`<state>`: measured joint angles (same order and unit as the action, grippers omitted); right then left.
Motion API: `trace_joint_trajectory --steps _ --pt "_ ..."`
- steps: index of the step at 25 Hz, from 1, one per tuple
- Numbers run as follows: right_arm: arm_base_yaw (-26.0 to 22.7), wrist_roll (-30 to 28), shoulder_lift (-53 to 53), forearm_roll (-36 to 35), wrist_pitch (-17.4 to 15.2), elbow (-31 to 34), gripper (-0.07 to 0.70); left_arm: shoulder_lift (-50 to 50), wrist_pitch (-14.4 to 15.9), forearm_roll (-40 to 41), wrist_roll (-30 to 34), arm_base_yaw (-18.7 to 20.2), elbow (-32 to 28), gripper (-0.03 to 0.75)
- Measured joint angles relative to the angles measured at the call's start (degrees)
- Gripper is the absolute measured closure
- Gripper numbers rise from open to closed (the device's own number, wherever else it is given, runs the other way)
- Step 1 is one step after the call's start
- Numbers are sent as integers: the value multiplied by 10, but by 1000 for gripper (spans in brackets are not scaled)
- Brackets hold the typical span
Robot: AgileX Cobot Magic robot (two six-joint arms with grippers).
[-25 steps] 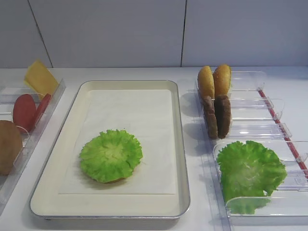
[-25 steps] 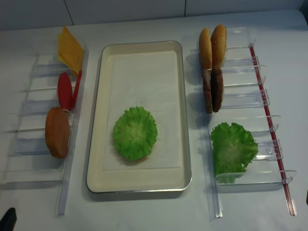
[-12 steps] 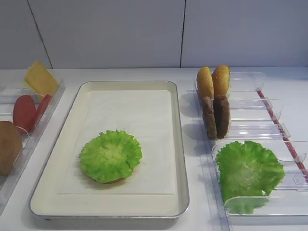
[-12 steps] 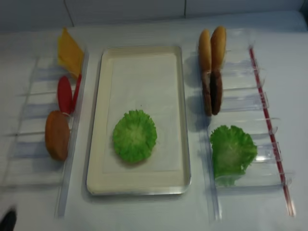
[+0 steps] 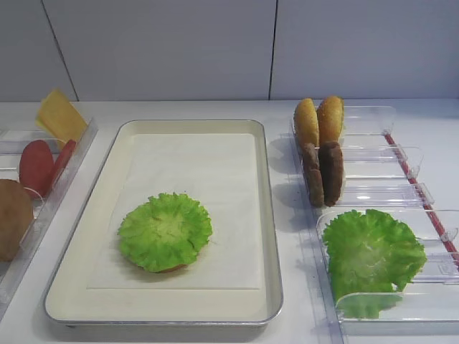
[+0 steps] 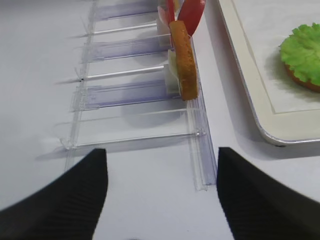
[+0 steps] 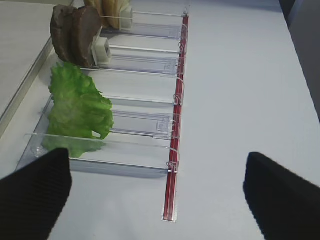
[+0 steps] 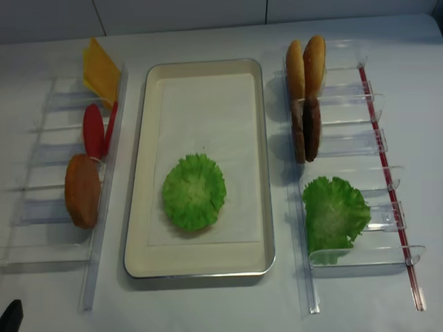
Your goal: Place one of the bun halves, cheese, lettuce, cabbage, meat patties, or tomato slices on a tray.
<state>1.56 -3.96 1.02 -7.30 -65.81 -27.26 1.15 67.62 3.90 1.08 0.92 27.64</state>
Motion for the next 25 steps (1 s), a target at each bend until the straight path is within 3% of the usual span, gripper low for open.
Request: trace_joint_trajectory --steps 25 --pt "0 0 0 0 -1 0 -61 0 0 0 -2 0 0 260"
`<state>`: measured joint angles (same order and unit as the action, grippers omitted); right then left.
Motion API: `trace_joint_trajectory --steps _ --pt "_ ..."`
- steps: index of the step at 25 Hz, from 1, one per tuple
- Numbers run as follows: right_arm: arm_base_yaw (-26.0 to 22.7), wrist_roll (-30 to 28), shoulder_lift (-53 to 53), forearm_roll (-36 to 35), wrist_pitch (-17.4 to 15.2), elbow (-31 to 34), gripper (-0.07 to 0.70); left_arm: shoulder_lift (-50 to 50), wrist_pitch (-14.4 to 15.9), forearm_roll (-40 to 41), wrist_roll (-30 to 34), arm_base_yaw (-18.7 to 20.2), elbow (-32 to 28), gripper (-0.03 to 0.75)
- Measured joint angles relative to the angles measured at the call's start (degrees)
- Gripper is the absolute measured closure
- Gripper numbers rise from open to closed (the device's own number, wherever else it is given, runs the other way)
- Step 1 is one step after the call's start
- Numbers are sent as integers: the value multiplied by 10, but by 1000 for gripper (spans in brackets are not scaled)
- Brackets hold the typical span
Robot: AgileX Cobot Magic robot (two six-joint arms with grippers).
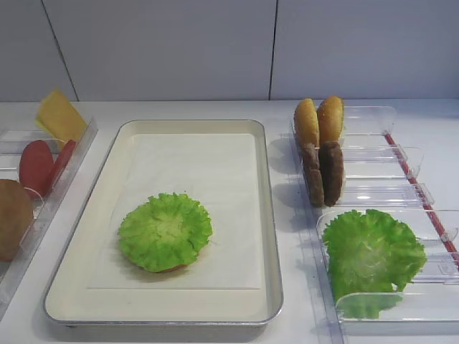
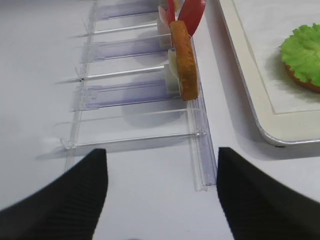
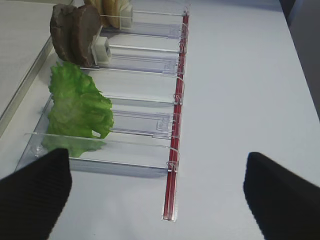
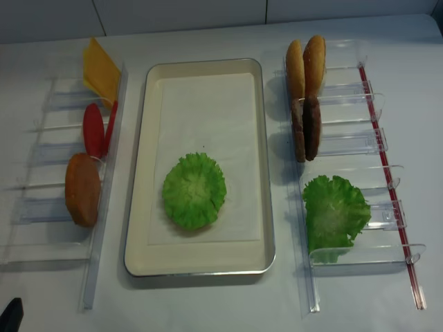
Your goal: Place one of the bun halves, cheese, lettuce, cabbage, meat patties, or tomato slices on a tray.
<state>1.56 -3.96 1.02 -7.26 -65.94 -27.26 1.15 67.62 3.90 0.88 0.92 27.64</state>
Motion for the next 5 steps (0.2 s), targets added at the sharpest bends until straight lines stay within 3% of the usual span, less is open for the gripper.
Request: trace_joint_trajectory --steps 5 --pt "0 0 0 0 0 0 -61 0 0 0 0 0 0 260"
